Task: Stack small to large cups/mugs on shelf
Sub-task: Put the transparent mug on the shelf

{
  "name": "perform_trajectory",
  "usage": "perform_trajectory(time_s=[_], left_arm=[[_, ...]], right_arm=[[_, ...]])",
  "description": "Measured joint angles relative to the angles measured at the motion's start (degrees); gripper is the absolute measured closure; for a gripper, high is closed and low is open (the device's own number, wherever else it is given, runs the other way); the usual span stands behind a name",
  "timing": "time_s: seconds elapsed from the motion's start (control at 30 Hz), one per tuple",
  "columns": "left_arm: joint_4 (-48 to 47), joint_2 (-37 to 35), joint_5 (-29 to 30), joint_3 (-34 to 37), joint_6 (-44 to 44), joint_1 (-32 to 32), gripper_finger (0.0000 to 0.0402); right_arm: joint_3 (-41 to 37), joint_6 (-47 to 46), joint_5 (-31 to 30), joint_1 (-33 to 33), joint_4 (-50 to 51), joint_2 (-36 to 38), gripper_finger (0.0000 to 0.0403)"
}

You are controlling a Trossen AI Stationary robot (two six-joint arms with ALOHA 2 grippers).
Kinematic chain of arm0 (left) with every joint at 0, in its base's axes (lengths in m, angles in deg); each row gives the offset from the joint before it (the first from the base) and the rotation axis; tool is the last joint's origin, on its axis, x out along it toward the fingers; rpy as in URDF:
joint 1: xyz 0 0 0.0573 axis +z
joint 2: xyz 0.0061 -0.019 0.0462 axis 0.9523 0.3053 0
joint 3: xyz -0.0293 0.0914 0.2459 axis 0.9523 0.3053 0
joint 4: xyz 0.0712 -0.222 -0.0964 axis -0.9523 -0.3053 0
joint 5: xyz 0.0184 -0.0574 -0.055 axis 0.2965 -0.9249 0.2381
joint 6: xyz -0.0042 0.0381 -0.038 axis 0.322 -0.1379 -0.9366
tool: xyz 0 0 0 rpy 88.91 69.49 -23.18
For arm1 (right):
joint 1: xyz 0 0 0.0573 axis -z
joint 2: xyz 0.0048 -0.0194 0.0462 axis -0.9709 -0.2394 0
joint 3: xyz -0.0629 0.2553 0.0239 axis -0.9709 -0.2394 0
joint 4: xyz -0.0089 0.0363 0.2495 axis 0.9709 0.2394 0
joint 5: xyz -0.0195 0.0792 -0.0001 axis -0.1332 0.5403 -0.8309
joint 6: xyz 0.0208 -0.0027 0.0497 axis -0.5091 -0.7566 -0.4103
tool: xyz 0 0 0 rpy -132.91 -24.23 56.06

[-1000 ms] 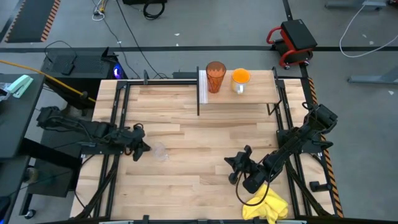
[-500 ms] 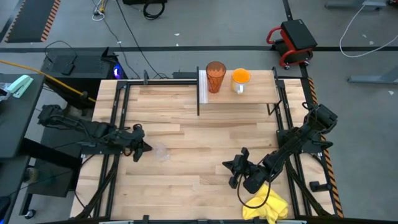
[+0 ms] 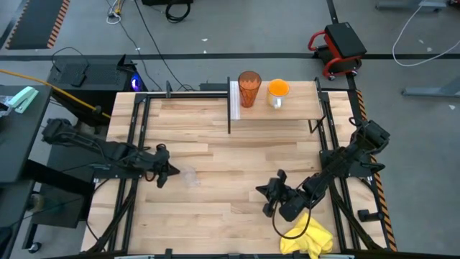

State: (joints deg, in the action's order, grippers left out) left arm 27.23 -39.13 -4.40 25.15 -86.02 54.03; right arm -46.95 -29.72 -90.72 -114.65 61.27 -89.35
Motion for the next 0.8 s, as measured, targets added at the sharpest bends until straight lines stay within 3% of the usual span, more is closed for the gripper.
perform_trajectory(time_s=[0.23,0.8], left_arm=[[10.0,9.4,0.0,0.0,1.8,0.0,0.0384],[30.2,28.0,-2.2,-0.1,4.2,3.2,0.0389]], right_arm=[[0.0,2.2,2.9,2.8,-1.1,0.0,0.0392],[0.0,12.2,17.6,8.8,-9.1,0.0,0.0395]])
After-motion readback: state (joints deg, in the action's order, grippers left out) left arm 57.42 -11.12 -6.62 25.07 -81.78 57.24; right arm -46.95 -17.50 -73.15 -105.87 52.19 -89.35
